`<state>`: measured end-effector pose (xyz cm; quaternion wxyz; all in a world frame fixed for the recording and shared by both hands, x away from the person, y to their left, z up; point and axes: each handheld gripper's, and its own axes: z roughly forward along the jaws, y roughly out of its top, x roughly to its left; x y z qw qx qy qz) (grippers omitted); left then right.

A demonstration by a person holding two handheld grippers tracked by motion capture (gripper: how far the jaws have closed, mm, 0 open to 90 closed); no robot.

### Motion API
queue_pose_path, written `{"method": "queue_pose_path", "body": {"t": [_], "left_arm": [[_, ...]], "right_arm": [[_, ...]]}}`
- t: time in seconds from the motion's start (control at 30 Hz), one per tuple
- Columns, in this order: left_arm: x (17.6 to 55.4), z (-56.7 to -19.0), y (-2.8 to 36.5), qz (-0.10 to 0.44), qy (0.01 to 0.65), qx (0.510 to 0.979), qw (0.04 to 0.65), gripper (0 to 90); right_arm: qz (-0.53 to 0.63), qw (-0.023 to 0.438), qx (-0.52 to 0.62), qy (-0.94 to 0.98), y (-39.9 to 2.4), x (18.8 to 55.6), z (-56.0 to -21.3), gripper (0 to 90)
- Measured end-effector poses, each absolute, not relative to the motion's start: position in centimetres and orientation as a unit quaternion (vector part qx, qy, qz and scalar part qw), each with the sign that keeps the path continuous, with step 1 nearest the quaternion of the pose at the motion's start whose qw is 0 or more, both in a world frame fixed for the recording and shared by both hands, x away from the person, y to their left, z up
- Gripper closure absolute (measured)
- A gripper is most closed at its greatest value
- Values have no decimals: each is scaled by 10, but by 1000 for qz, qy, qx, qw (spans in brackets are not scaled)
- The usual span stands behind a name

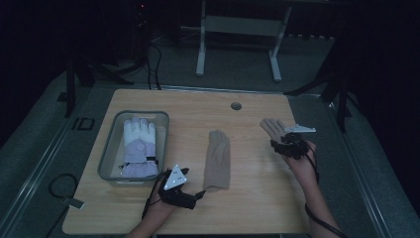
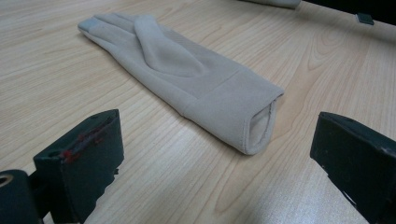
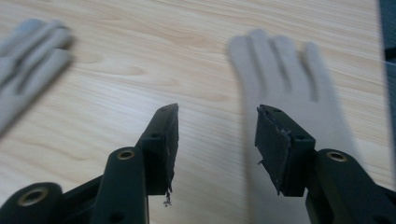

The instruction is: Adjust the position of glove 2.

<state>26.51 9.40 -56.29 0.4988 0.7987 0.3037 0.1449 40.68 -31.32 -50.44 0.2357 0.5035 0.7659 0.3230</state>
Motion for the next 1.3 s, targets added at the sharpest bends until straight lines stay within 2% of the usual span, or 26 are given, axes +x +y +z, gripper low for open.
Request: {"method": "queue_pose_path", "body": {"t": [0.2, 0.4, 0.73, 0.83, 0.93, 1.1, 1.3], "left_arm": [[265, -563, 95, 142, 303, 797, 503, 27], [265, -563, 95, 140, 303, 796, 505, 28], [265, -563, 96, 136, 301, 796, 508, 27], [265, -563, 96, 136, 301, 797, 506, 27], [266, -563, 95, 136, 303, 797, 505, 27], [265, -563, 95, 138, 302, 798, 503, 28], [265, -563, 94, 140, 299, 800, 502, 27]], "right_arm": [[318, 239, 518, 757, -338, 419, -507, 516], [308, 231, 514, 766, -355, 430, -518, 603], [285, 241, 490, 788, -367, 435, -541, 558], [299, 225, 495, 784, -372, 437, -546, 571], [314, 209, 503, 777, -375, 437, -547, 607], [313, 211, 518, 768, -371, 433, -547, 791], [324, 219, 555, 735, -357, 424, -544, 834]]}}
